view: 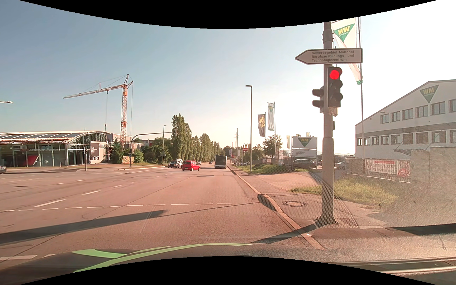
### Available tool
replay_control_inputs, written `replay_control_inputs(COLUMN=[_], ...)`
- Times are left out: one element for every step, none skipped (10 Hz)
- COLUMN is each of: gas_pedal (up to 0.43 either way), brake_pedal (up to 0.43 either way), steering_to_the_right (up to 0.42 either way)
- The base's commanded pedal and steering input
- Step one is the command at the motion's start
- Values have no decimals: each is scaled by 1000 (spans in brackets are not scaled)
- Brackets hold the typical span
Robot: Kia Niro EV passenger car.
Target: Follow the waypoints while adhering to traffic rules and regulations
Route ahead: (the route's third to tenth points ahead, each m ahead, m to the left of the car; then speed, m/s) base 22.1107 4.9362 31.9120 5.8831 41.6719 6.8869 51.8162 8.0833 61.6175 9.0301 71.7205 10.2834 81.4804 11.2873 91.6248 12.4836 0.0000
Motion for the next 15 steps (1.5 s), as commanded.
replay_control_inputs(gas_pedal=[0, 0, 0, 0, 0, 0, 0, 0, 0, 0, 0, 0, 0, 0, 0], brake_pedal=[366, 366, 366, 366, 366, 366, 366, 366, 372, 372, 372, 372, 372, 372, 372], steering_to_the_right=[-26, -26, -26, -26, -26, -26, -26, -26, -26, -25, -26, -26, -26, -26, -26])
